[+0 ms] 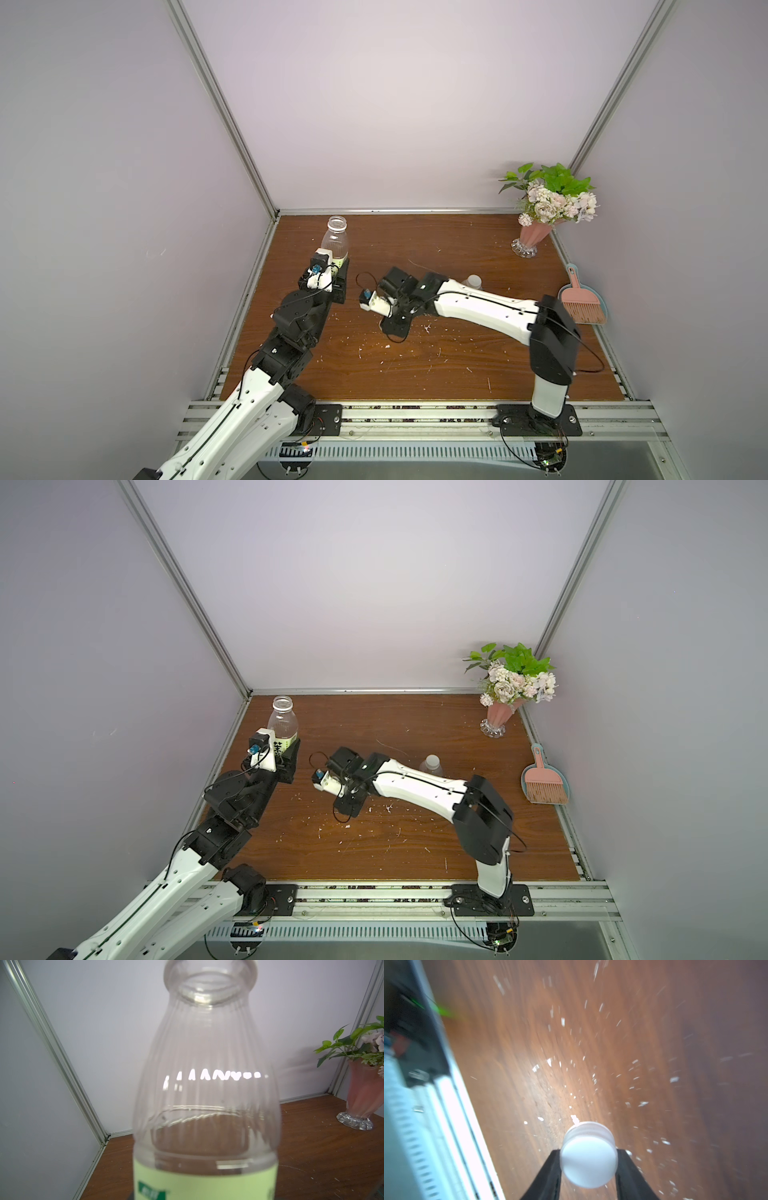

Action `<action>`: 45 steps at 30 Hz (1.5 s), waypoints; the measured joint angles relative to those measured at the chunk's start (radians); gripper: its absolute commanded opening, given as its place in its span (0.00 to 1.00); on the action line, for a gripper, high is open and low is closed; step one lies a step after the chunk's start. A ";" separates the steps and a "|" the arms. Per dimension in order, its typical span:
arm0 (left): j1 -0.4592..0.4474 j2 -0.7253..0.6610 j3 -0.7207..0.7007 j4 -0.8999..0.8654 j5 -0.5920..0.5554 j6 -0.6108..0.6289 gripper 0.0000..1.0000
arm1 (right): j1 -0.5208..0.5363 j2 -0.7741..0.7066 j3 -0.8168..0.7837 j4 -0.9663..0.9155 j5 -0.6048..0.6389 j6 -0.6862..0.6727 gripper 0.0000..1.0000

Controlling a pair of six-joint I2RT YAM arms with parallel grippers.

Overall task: Screw on the bottle caps
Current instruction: Screw the bottle cap onto the plastic bottle.

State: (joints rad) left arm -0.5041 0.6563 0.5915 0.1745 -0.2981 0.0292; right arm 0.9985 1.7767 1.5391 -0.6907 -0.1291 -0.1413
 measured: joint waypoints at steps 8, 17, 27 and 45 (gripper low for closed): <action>0.000 0.041 0.004 -0.016 0.166 0.013 0.51 | -0.225 -0.280 -0.004 0.013 -0.119 0.005 0.18; -0.010 0.159 0.067 -0.117 0.475 0.077 0.51 | -0.300 -0.437 -0.016 -0.006 -0.227 -0.025 0.20; -0.089 0.160 0.111 -0.225 0.707 0.174 0.54 | -0.384 -0.552 -0.038 -0.023 -0.382 -0.065 0.20; -0.150 0.184 0.111 -0.358 0.793 0.275 0.54 | -0.386 -0.550 0.016 -0.153 -0.600 -0.178 0.21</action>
State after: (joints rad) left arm -0.6537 0.8406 0.7025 -0.1833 0.4946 0.3038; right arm 0.6121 1.2266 1.5551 -0.8440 -0.7296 -0.3191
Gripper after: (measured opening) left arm 0.543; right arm 0.418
